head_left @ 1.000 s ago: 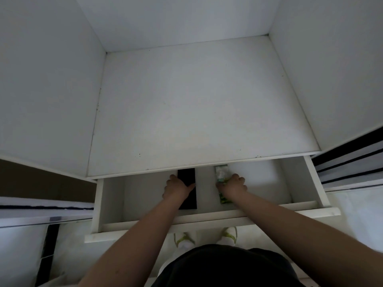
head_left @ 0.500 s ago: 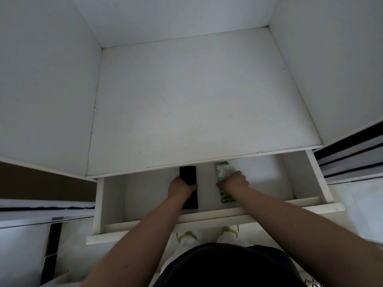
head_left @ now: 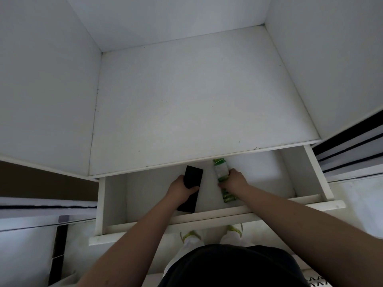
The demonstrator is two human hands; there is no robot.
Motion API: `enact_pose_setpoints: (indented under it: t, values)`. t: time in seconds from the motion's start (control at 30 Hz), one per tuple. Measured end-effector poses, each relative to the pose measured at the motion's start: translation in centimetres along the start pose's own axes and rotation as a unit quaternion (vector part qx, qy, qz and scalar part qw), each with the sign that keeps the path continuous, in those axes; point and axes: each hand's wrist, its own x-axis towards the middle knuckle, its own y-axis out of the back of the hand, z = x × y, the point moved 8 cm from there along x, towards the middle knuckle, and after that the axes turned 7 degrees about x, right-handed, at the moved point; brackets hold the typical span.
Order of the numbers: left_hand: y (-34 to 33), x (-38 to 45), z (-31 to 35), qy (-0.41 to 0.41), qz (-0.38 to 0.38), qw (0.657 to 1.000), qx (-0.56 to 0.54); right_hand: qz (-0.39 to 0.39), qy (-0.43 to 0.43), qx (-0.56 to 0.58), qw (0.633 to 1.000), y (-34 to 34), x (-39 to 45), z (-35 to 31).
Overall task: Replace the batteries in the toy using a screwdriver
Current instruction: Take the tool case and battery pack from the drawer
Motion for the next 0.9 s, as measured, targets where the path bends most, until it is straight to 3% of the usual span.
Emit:
enact_pose_setpoints:
  t: [0.17, 0.33, 0.6, 0.9]
  values:
    - [1.2, -1.2, 1.0, -0.030, 0.018, 0.998, -0.044, -0.075, 0.020, 0.085, 0.993, 0.0, -0.8, 0.1]
    - [2.6, -2.8, 2.9, -0.077, 0.038, 0.996, -0.003, -0.097, 0.097, 0.152, 0.979, 2.3, -2.9, -1.6]
    - [2.4, -6.1, 6.7, -0.195, 0.022, 0.972, 0.133, -0.124, 0.208, -0.041, 0.969, 4.8, -5.8, -1.5]
    - [4.0, -9.5, 7.7, -0.197, 0.076, 0.977, 0.024, -0.117, 0.238, -0.022, 0.964, 7.1, -8.6, -1.0]
